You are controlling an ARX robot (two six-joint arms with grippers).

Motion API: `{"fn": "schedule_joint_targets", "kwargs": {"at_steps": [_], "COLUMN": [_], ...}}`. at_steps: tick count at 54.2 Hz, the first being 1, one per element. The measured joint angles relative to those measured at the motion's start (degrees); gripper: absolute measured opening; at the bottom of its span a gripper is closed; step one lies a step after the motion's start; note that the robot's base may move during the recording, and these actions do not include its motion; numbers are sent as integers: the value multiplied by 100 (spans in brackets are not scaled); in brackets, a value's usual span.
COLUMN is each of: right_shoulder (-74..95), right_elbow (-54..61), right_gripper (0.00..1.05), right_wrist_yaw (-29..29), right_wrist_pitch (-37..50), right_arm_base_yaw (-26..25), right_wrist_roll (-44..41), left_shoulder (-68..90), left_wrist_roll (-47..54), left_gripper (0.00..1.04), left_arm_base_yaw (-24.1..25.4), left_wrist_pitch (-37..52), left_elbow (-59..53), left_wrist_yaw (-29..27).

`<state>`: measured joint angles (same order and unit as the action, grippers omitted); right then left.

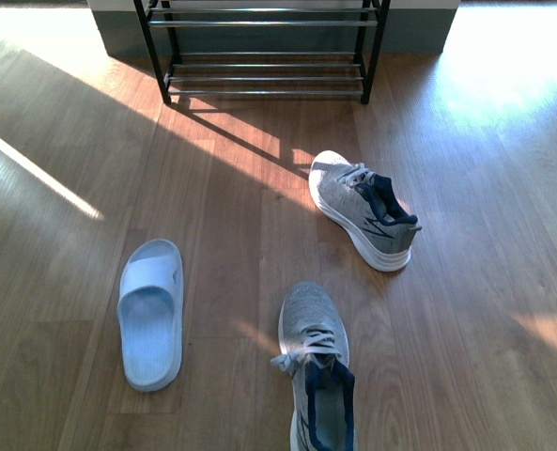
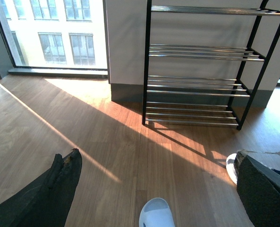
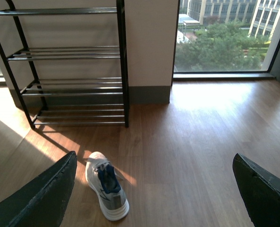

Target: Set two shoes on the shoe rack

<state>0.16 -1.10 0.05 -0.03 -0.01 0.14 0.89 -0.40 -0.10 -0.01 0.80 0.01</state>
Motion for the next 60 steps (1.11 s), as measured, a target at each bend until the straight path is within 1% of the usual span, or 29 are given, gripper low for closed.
{"fn": "schedule_joint_targets", "kwargs": {"at_steps": [26, 27, 28, 29, 31, 34, 37, 38, 44, 48, 51, 56, 60], "right_shoulder": [0, 63, 157, 404, 1019, 1705, 2465, 2623, 5331, 6321, 7405, 8592, 9556], "right_elbow": [0, -24, -68, -118, -232, -354, -538, -573, -1023, -1137, -1222, -1290, -1314], "right_gripper": [96, 96, 96, 96, 96, 96, 96, 96, 96, 96, 96, 96, 96], "right_wrist_yaw": [-4, -334, -793, -1416, -2247, -2658, -2822, -2844, -2946, -2942, -2730, -2406, -2179], "right_wrist_pitch": [-2, -66, -166, -192, -105, 76, 297, 350, 1178, 1451, 1864, 2387, 2874], "right_arm_base_yaw": [0, -87, -221, -450, -682, -752, -765, -763, -831, -850, -857, -796, -632], "right_wrist_roll": [0, 85, 199, 337, 457, 461, 407, 387, -282, -612, -1012, -1333, -1565], "left_shoulder": [0, 0, 0, 0, 0, 0, 0, 0, 0, 0, 0, 0, 0], "left_wrist_roll": [0, 0, 0, -2, 0, 0, 0, 0, 0, 0, 0, 0, 0], "left_gripper": [95, 95, 95, 95, 95, 95, 95, 95, 95, 95, 95, 95, 95], "left_arm_base_yaw": [0, 0, 0, 0, 0, 0, 0, 0, 0, 0, 0, 0, 0], "left_wrist_pitch": [0, 0, 0, 0, 0, 0, 0, 0, 0, 0, 0, 0, 0], "left_elbow": [0, 0, 0, 0, 0, 0, 0, 0, 0, 0, 0, 0, 0], "left_wrist_yaw": [-2, 0, -2, -2, 0, -2, -2, -2, -2, -2, -2, -2, -2]}}
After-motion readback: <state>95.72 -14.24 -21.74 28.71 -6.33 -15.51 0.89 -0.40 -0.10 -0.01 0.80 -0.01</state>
